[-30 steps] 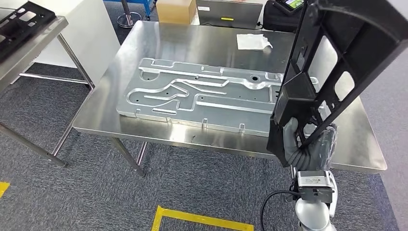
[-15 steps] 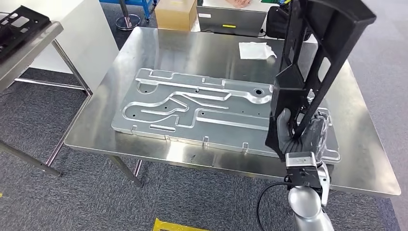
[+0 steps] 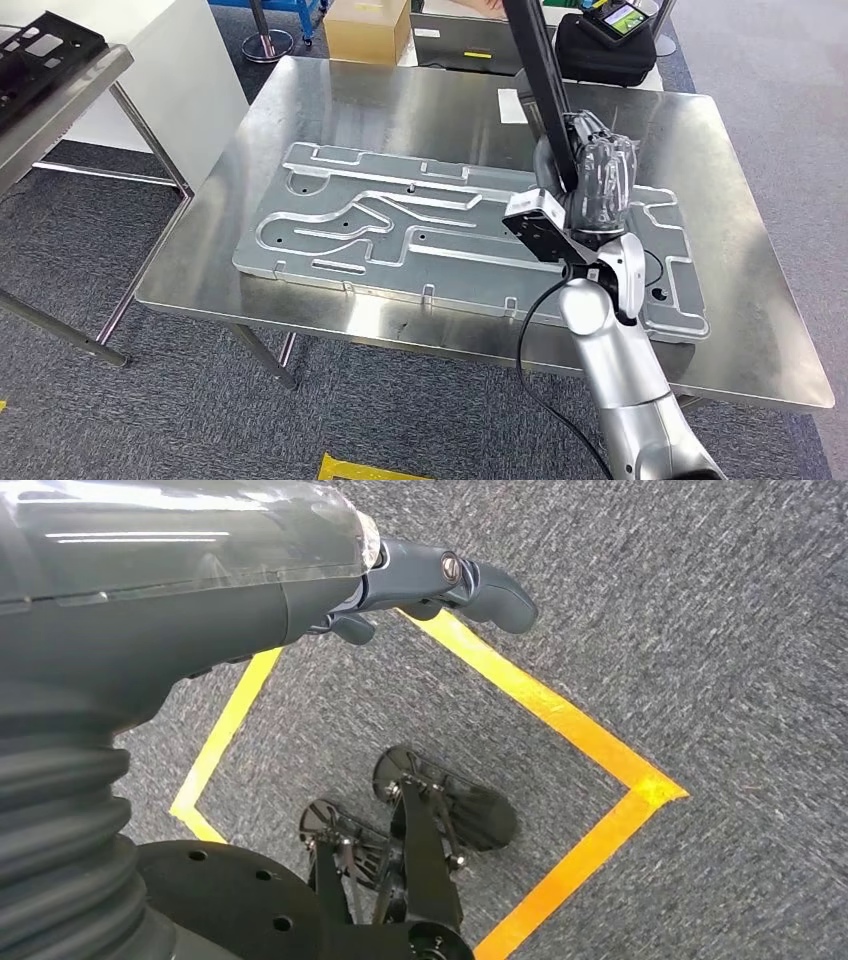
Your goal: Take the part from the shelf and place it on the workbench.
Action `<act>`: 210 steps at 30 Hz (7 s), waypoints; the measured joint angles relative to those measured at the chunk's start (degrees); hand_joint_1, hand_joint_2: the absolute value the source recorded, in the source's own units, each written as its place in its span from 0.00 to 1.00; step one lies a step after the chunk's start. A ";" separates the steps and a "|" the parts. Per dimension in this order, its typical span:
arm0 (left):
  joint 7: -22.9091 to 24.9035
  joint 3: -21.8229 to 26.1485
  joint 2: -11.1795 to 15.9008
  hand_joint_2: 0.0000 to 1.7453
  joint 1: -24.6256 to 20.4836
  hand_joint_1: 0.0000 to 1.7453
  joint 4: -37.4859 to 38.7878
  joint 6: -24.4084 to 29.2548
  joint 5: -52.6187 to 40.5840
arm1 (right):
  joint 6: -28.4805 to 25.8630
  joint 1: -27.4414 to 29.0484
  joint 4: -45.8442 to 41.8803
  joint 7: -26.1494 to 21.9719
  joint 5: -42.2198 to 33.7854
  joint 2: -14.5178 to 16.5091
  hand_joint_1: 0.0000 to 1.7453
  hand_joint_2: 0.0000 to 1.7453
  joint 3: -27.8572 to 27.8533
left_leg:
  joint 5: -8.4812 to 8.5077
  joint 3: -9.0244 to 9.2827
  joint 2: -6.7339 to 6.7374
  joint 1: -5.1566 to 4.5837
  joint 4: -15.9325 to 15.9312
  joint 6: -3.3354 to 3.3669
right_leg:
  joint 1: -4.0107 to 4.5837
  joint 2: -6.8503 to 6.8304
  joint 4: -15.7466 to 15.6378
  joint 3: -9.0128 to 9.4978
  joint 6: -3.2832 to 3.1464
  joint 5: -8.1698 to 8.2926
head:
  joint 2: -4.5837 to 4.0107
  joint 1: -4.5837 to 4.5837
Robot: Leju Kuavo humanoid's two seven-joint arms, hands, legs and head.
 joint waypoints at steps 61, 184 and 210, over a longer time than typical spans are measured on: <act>-0.29 1.25 1.17 0.00 0.03 0.00 0.00 -4.34 -2.66 | 15.32 -10.01 43.69 1.37 7.10 3.28 0.00 0.00 1.42 | 0.01 0.41 -0.25 0.05 -0.11 0.00 | -0.03 -0.23 -0.08 0.40 -0.04 -0.06 | 0.00 0.00; -2.77 13.94 -4.08 0.00 -0.25 0.00 -0.15 5.17 5.36 | 12.50 37.22 -21.32 -12.01 -24.22 4.42 0.00 0.00 -7.76 | -2.62 -1.44 -2.10 0.42 2.14 -0.99 | -1.53 0.00 -1.96 1.24 -0.74 1.78 | 0.00 -0.06; -1.98 13.92 -5.01 0.00 -0.96 0.00 -0.17 5.40 4.57 | 15.18 30.56 7.10 -8.08 -12.80 8.12 0.00 0.00 2.99 | 1.43 0.62 -4.55 -0.08 -2.22 0.19 | -1.27 4.07 -1.51 2.42 0.56 -0.42 | 0.00 -0.11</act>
